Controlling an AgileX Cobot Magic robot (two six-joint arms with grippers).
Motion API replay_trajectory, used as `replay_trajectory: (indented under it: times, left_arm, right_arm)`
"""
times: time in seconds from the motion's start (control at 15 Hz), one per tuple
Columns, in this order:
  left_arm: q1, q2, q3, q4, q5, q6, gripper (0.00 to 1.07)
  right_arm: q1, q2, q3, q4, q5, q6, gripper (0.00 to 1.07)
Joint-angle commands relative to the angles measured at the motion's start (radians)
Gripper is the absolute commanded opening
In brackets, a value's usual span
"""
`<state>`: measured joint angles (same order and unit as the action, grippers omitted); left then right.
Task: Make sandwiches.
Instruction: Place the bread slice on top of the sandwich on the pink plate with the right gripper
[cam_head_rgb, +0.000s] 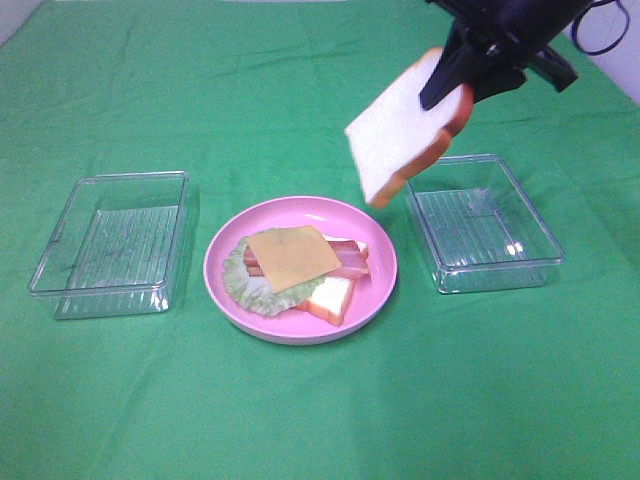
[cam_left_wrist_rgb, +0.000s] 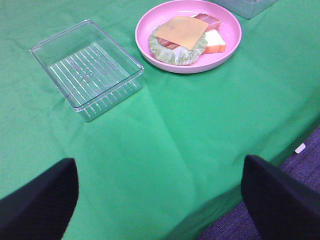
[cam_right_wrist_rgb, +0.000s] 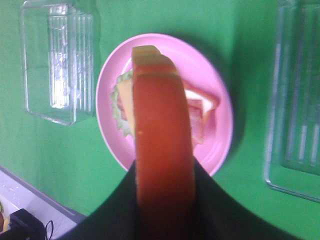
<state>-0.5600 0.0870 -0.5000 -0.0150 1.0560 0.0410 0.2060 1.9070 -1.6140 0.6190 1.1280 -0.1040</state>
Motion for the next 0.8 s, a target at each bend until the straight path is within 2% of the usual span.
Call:
replay_trajectory:
  times: [0.07,0.13,0.27,0.47,0.67,0.8]
  left_arm:
    - [0.002,-0.008,0.001,-0.008,-0.010,-0.001,0.84]
    - [0.002,-0.008,0.001,-0.008,-0.010,-0.001,0.84]
    - [0.002,-0.008,0.001,-0.008,-0.010,-0.001,0.84]
    - [0.002,-0.008,0.001,-0.008,-0.010,-0.001,0.84]
    - [0.002,-0.008,0.001,-0.008,-0.010,-0.001,0.84]
    - [0.002,-0.008,0.001,-0.008,-0.010,-0.001,0.84]
  right_arm:
    - [0.059,-0.004,0.065,0.083,-0.075,-0.037,0.00]
    - [0.103,-0.004,0.154,0.231,-0.170,-0.109,0.00]
    - [0.111,-0.004,0.256,0.409,-0.254,-0.193,0.00]
    - [0.111,-0.004,0.377,0.562,-0.327,-0.286,0.00]
    - [0.111,-0.001,0.501,0.807,-0.390,-0.464,0.00]
    - [0.111,0.035,0.536,0.950,-0.366,-0.562,0.00]
